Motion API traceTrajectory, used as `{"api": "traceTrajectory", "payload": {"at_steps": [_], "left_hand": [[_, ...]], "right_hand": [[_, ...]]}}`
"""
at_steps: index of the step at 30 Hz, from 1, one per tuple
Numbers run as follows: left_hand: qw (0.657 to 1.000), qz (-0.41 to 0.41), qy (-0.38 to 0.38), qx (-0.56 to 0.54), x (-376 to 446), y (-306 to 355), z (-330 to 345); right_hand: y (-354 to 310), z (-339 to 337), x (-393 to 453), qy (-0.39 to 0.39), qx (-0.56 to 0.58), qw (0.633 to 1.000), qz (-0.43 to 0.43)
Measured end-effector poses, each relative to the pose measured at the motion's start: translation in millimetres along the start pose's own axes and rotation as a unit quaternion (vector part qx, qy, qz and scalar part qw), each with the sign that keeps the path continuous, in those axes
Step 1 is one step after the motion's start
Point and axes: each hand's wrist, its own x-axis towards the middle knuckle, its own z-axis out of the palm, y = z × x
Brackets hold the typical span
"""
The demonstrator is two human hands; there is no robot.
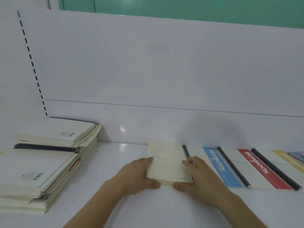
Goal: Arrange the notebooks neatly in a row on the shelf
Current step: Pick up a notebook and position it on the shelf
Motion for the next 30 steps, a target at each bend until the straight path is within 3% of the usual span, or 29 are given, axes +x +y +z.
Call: {"api": "traceTrajectory", "payload": {"at_steps": [4, 10, 20, 23, 26, 30], "left_hand": [[0.996, 0.010, 0.081, -0.037, -17.0, 2.2, -3.2], [0.968, -0.012, 0.248, 0.043, -63.7, -4.3, -29.5], [0.914, -0.066, 0.394, 0.078, -171.5, -83.0, -85.9], [0.911, -0.132, 0.379, 0.092, -198.7, -130.2, -95.6], [0.925, -0.201, 0.283, 0.152, -220.7, -175.3, -96.1], [0.942, -0.159, 0.229, 0.188, -236.2, -205.9, -88.6]], "right_hand": [[-17.4, 2.2, -1.3, 0.049, 0.014, 0.998, -0.027], [-73.1, 7.5, 4.0, 0.078, 0.009, 0.990, -0.118], [-219.4, 22.0, -8.1, 0.046, 0.037, 0.974, -0.218], [-262.7, 29.3, -12.0, 0.033, 0.053, 0.972, -0.227], [-303.5, 40.8, -10.1, 0.026, 0.052, 0.971, -0.231], [-342.5, 59.4, -4.6, 0.016, 0.007, 0.978, -0.207]]}}
